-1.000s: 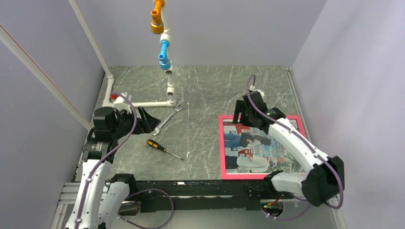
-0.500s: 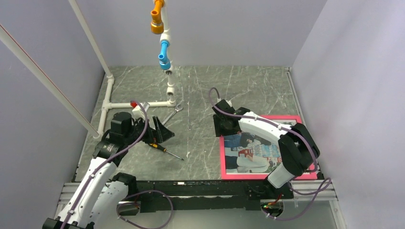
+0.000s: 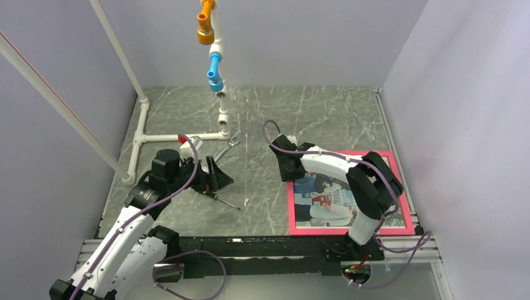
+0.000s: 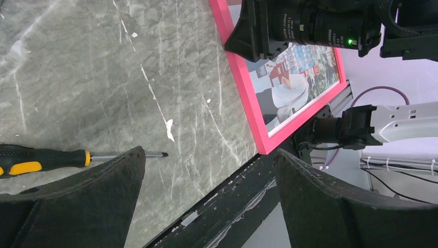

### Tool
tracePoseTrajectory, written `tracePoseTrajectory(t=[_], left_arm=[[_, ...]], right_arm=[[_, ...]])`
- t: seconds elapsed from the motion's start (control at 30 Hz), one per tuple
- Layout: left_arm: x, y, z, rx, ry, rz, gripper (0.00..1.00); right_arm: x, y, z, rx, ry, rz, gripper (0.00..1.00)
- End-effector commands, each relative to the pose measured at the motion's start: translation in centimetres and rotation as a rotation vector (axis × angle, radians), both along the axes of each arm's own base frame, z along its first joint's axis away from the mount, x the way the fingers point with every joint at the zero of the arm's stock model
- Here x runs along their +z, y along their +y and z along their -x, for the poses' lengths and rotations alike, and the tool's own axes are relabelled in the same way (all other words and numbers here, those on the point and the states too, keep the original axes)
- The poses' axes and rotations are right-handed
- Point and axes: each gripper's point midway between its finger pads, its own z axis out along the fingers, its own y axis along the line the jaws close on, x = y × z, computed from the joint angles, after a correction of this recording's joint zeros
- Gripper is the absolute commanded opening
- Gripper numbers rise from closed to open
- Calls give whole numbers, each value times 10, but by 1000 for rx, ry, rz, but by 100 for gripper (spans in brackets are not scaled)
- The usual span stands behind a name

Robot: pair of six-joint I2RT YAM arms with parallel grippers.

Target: Take the photo out of the frame

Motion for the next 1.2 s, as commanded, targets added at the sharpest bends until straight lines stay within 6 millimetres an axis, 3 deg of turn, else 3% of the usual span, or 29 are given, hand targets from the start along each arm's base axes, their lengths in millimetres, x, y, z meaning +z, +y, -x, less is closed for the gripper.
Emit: tracePoseTrajectory(t=[0.0,0.37,0.63,0.8,0.93,1.17], left_arm=[[9,-4,-6,10,-40,10,96],[8,3,1,55,-48,-13,96],[4,14,15,84,-42,-27,97],[-1,19,23,88,-30,-35,97],[-12,22,25,100,-6,-50,97],[-26,32,21,181,-5,-53,96]], right_arm=[[5,10,-17,3,-65,4,33],[-11,32,-11,259,-100,168,1],[-11,62,-9,459,-102,139,0],[-14,88,13,680,-99,57,0],[-19,102,35,864,-136,88,0],[-16,110,58,995,-181,62,0]])
